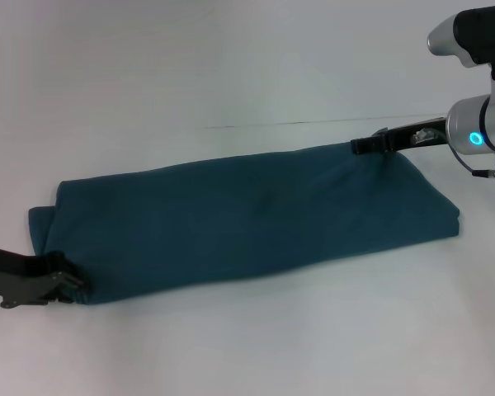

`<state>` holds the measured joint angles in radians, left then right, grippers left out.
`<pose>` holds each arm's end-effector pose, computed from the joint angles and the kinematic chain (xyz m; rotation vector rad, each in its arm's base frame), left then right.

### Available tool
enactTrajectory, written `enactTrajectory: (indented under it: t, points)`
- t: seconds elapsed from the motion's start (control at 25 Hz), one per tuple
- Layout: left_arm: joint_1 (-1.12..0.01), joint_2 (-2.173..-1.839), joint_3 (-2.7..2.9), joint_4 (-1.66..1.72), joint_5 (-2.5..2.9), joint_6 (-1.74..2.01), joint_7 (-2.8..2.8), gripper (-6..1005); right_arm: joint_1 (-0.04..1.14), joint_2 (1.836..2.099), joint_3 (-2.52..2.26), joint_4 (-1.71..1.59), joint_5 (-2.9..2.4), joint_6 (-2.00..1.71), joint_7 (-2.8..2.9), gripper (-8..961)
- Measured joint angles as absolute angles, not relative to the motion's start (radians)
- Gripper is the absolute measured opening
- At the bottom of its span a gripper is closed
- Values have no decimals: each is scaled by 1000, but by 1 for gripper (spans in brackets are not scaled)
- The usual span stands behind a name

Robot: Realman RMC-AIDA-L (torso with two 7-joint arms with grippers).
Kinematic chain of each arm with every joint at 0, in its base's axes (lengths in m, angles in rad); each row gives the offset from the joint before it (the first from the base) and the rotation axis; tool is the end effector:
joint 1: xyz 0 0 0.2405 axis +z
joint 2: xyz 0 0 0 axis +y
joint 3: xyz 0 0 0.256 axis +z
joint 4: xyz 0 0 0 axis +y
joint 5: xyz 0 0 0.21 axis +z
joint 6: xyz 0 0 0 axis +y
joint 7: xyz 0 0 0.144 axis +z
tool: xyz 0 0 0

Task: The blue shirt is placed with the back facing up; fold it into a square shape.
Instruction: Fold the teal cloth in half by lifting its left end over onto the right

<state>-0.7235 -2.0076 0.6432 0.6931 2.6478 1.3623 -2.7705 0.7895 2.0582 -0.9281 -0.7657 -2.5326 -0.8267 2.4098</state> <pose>-0.2966 0.3795 0.0262 -1.8942 -2.0436 -0.0642 0.2371 0.4617 0.0254 -2.0855 1.0922 0.1039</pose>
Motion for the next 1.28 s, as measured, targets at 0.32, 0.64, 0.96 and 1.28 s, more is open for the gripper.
enactTrajectory:
  t: [0.32, 0.64, 0.96, 1.28]
  points:
    - [-725, -2009, 635, 692, 2623, 1357, -2738, 151, 784, 2059, -928, -767, -2531, -826, 2408, 926]
    - [-745, -1996, 634, 730, 2545, 1450, -2699, 92, 736, 2079, -919, -767, -2379, -778, 2258, 869]
    - [-763, -1948, 588, 794, 2378, 1579, -2694, 89, 649, 2087, -919, -689, -1921, -741, 1846, 718]
    - [-833, -1907, 554, 795, 2321, 1650, -2698, 102, 666, 2095, -927, -461, -1538, -773, 1292, 304]
